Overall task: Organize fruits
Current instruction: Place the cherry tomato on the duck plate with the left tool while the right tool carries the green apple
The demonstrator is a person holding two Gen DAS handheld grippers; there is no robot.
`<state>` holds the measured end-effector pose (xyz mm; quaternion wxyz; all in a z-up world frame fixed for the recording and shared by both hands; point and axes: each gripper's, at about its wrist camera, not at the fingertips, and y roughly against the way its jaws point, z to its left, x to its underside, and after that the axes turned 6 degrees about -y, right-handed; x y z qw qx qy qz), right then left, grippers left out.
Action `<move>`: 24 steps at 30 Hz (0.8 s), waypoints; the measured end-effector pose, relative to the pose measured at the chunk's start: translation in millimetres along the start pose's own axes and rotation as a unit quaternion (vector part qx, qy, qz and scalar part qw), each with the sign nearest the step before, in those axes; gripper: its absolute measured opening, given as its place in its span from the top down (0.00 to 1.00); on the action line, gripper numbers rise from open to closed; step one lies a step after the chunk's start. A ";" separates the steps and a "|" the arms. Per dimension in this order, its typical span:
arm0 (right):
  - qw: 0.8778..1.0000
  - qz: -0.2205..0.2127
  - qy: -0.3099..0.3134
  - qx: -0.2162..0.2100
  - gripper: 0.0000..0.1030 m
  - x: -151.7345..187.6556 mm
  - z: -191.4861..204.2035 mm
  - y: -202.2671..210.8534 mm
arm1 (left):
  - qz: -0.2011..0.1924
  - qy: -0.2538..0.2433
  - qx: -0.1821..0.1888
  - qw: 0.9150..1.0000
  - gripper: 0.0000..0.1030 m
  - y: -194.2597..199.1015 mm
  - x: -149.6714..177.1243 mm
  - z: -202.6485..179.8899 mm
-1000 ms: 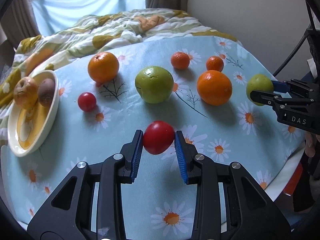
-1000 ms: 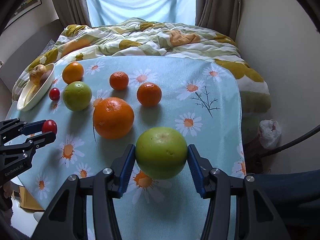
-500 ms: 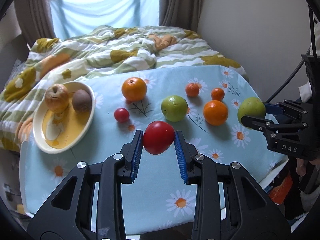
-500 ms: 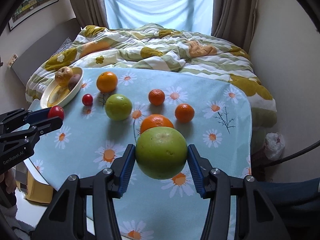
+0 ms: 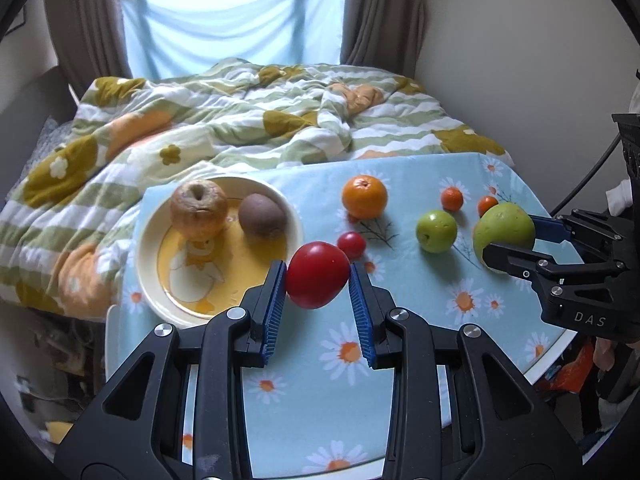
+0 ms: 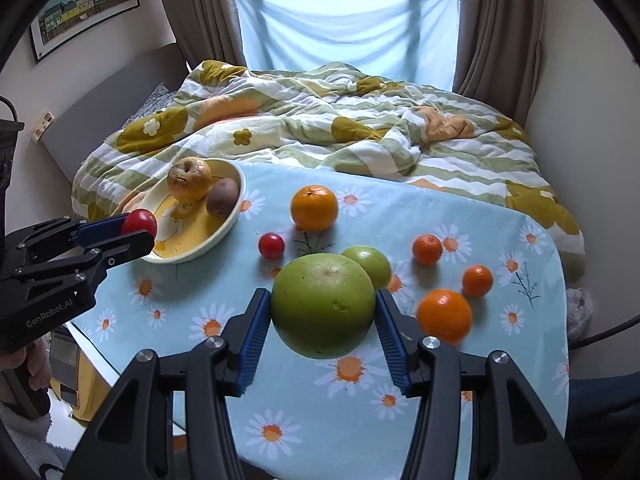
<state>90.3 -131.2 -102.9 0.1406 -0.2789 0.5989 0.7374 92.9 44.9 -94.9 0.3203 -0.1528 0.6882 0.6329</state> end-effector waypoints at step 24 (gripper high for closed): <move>0.999 0.020 -0.035 0.002 0.53 -32.2 111.8 -91.1 | 0.053 -0.020 -0.009 0.998 0.63 -91.6 11.7 157.9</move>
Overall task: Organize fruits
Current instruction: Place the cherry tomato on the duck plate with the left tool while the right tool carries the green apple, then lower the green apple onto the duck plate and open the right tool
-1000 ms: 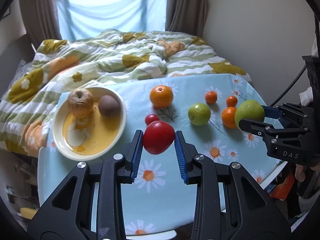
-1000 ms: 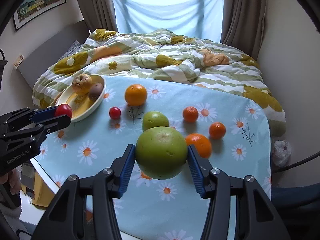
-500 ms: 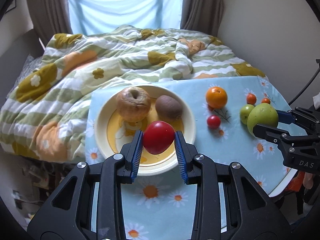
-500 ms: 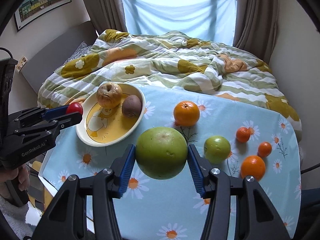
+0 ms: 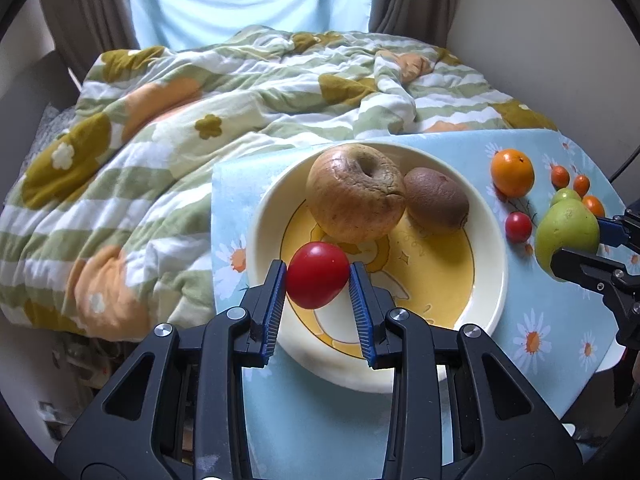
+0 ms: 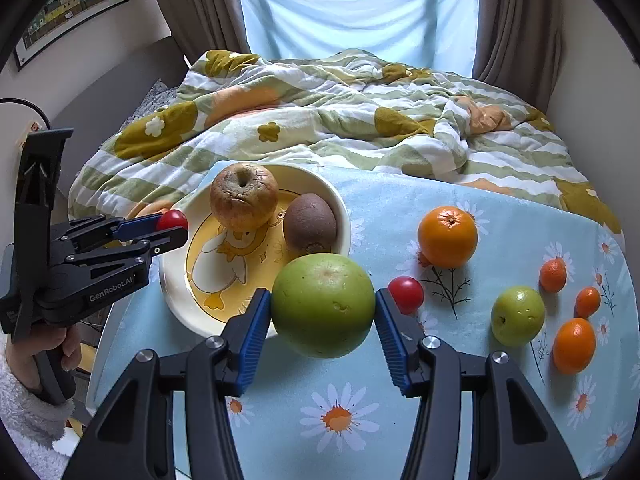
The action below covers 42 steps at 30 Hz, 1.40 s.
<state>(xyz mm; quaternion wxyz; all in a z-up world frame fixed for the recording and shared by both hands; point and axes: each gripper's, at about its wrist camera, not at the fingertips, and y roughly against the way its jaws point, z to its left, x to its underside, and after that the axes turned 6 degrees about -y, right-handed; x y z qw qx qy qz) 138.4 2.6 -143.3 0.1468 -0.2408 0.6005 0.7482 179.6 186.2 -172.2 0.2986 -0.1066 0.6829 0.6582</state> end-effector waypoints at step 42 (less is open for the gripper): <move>0.995 0.036 0.084 -0.047 0.53 -15.7 26.1 -45.2 | 0.050 0.032 -0.023 0.998 0.00 27.2 46.9 -21.3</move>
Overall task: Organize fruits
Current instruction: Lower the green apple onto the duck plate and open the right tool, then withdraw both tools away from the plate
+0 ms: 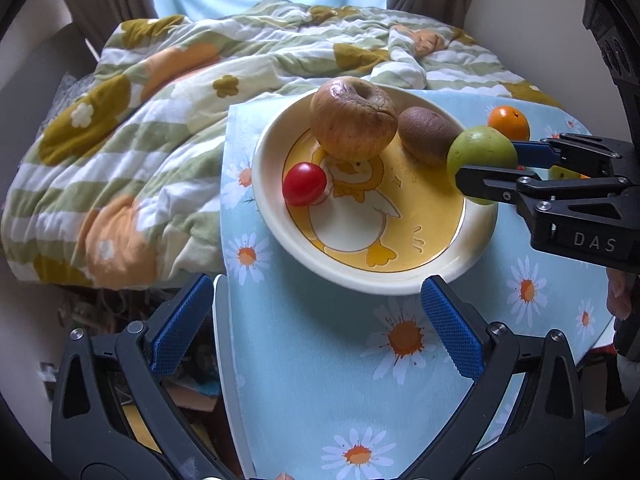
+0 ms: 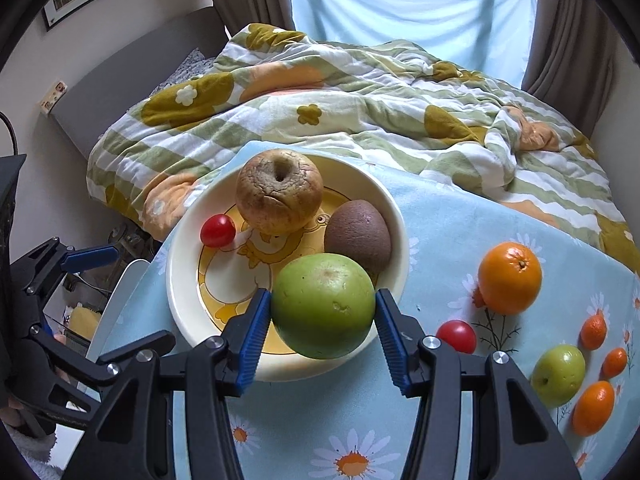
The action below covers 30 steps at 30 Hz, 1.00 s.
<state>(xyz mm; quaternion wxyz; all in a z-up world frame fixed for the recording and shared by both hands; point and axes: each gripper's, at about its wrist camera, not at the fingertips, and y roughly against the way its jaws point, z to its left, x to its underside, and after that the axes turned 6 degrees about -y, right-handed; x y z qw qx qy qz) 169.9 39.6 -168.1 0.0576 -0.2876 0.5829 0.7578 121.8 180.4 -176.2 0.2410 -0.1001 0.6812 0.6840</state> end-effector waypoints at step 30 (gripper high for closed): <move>0.999 -0.050 -0.014 0.002 0.00 7.8 -3.3 21.4 | 0.008 0.005 -0.002 1.000 0.00 15.9 14.7 3.0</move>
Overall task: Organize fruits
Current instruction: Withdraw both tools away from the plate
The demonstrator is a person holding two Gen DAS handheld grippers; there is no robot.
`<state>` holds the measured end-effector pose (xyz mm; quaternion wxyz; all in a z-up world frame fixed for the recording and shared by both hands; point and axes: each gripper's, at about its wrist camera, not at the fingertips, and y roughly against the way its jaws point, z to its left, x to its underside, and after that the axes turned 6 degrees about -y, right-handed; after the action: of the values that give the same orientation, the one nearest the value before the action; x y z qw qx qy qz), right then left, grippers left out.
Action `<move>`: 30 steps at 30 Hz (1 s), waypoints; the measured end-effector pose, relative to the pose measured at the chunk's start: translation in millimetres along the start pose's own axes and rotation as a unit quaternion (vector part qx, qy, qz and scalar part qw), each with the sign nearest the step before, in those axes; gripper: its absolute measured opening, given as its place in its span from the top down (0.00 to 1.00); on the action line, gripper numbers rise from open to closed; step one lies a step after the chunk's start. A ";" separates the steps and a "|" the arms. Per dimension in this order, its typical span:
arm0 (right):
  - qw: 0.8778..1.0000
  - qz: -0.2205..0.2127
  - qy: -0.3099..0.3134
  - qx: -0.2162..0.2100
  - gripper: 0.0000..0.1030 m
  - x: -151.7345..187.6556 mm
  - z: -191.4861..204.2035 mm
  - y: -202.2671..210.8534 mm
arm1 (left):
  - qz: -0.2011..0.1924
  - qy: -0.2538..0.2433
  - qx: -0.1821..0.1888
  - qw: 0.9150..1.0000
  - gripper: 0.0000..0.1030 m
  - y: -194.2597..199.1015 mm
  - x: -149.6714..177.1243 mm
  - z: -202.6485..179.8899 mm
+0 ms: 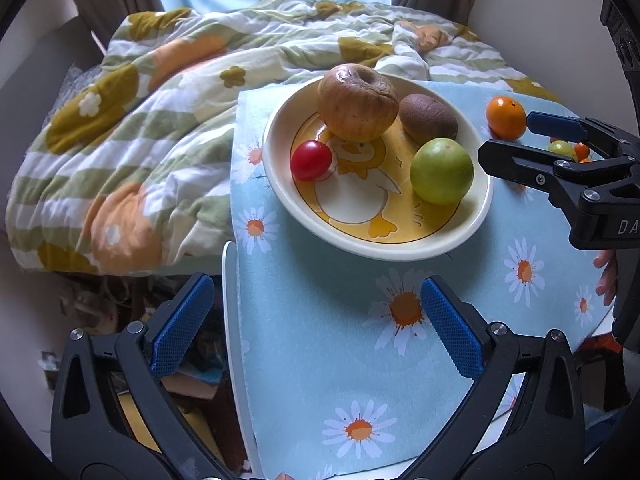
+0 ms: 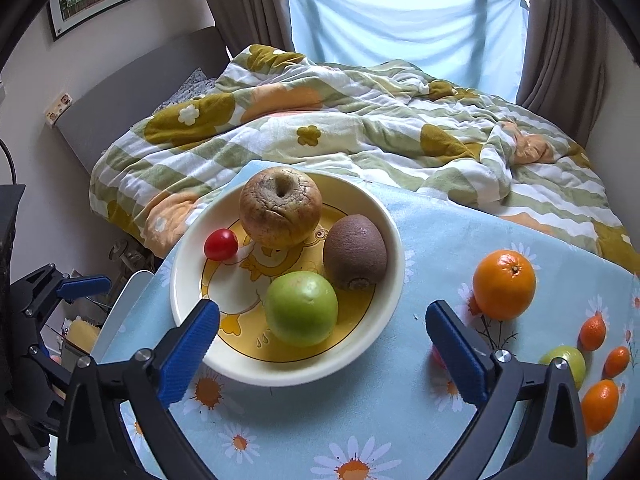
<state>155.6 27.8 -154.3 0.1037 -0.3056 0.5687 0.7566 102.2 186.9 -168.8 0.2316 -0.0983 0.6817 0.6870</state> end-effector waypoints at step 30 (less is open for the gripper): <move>0.988 -0.052 -0.116 0.093 0.00 36.3 -69.5 144.2 | -0.088 -0.051 0.023 0.995 0.00 82.5 -41.3 -59.3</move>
<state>78.0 -91.1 -72.0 0.2360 -0.2342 0.6037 0.7245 90.3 124.0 -79.7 0.3280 -0.1171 0.6734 0.6521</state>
